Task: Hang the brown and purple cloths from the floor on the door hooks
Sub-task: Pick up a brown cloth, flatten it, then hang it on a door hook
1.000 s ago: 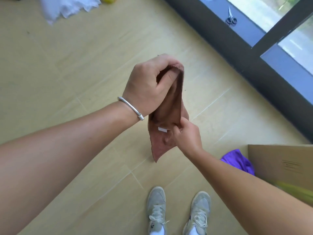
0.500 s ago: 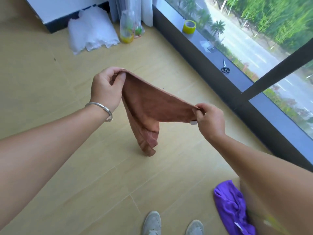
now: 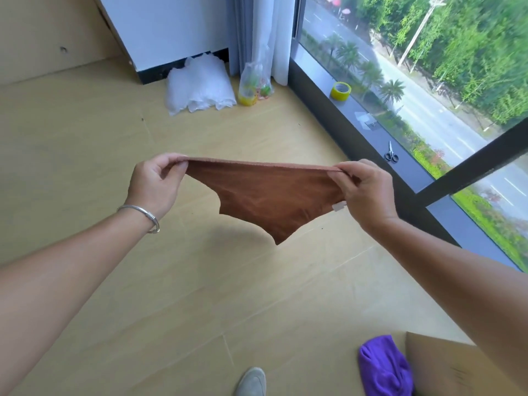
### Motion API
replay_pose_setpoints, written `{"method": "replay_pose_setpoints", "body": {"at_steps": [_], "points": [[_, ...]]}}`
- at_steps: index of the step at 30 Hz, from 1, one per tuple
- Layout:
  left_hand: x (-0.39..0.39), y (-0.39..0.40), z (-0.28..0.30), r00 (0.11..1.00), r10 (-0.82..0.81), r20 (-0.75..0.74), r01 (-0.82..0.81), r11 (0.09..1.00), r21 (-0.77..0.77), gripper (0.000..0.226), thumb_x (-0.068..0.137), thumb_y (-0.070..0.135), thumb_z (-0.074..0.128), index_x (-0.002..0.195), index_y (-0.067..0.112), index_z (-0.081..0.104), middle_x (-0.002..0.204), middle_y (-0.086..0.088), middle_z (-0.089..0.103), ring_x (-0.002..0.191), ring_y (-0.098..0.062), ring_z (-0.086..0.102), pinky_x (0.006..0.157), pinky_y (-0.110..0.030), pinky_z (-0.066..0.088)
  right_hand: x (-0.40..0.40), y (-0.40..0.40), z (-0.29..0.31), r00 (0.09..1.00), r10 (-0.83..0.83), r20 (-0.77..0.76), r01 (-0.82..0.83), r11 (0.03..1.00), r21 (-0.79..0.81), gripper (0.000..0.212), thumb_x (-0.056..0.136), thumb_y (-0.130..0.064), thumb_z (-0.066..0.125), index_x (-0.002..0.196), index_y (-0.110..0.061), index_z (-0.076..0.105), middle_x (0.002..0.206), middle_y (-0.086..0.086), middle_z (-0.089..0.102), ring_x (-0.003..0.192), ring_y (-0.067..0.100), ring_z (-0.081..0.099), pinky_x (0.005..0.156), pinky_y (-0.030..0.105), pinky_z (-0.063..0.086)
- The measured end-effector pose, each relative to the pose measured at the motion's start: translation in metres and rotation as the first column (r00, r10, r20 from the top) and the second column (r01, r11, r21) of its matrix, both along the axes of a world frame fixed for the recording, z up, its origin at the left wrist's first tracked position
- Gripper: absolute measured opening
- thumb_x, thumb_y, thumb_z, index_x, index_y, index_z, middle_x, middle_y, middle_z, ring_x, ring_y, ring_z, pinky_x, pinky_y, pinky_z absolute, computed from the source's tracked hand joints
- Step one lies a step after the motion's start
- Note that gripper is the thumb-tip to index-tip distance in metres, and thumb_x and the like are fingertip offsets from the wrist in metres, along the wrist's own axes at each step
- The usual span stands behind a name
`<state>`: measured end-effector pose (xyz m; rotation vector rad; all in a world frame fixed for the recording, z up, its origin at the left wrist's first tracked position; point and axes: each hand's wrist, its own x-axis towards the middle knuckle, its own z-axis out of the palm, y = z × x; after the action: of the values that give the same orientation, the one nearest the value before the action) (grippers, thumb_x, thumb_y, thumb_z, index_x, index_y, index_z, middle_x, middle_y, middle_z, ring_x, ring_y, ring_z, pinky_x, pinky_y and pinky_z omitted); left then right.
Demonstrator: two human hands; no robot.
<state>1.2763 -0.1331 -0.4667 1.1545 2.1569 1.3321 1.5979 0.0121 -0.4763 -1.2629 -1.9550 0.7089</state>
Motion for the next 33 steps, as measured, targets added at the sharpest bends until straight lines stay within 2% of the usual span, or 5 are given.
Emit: {"method": "replay_pose_setpoints", "body": {"at_steps": [6,10,22,29,33], "points": [[0.057,-0.113,-0.031,0.999,0.007,-0.033,-0.014,0.975,-0.223,0.030,0.091,0.027,0.061,0.077,0.053,0.065,0.059,0.016,0.058,0.049,-0.005,0.043,0.046,-0.014,0.035,0.065,-0.077,-0.034,0.983,0.183,0.030,-0.173,0.963,-0.206,0.002,0.083,-0.025,0.074,0.082,-0.027,0.075,0.077,-0.006,0.062,0.063,0.012,0.062,0.053,0.031,0.057],[0.109,-0.183,-0.074,0.999,0.034,-0.030,-0.043,0.938,-0.343,0.032,0.090,0.027,0.062,0.076,0.056,0.063,0.061,0.008,0.061,0.054,-0.017,0.046,0.050,-0.024,0.039,0.111,-0.135,-0.080,0.957,0.262,0.126,-0.224,0.940,-0.258,0.007,0.085,-0.025,0.072,0.089,-0.020,0.076,0.079,-0.003,0.061,0.072,0.019,0.063,0.064,0.045,0.055],[0.231,-0.389,-0.249,0.999,0.019,0.032,0.005,0.776,-0.630,0.029,0.091,0.022,0.061,0.078,0.048,0.058,0.069,0.003,0.066,0.064,-0.028,0.059,0.061,-0.033,0.046,0.224,-0.337,-0.254,0.835,0.432,0.340,-0.240,0.843,-0.482,0.020,0.092,-0.012,0.058,0.108,-0.017,0.069,0.090,0.003,0.062,0.082,0.026,0.060,0.069,0.040,0.050],[0.238,-0.435,-0.323,0.992,0.041,0.123,0.053,0.733,-0.678,0.009,0.087,0.036,0.054,0.084,0.035,0.062,0.077,0.009,0.068,0.077,-0.022,0.062,0.066,-0.032,0.044,0.233,-0.377,-0.313,0.762,0.500,0.411,-0.150,0.754,-0.640,0.007,0.085,-0.019,0.066,0.082,-0.026,0.065,0.074,-0.009,0.064,0.073,0.016,0.060,0.067,0.034,0.048],[0.224,-0.419,-0.359,0.988,0.050,0.145,0.056,0.761,-0.646,0.031,0.082,0.039,0.048,0.094,0.020,0.068,0.085,-0.003,0.070,0.081,-0.025,0.062,0.072,-0.032,0.045,0.214,-0.365,-0.336,0.784,0.448,0.429,-0.143,0.803,-0.578,0.011,0.086,-0.018,0.066,0.084,-0.029,0.066,0.074,-0.013,0.060,0.069,0.013,0.056,0.062,0.030,0.043]]}}
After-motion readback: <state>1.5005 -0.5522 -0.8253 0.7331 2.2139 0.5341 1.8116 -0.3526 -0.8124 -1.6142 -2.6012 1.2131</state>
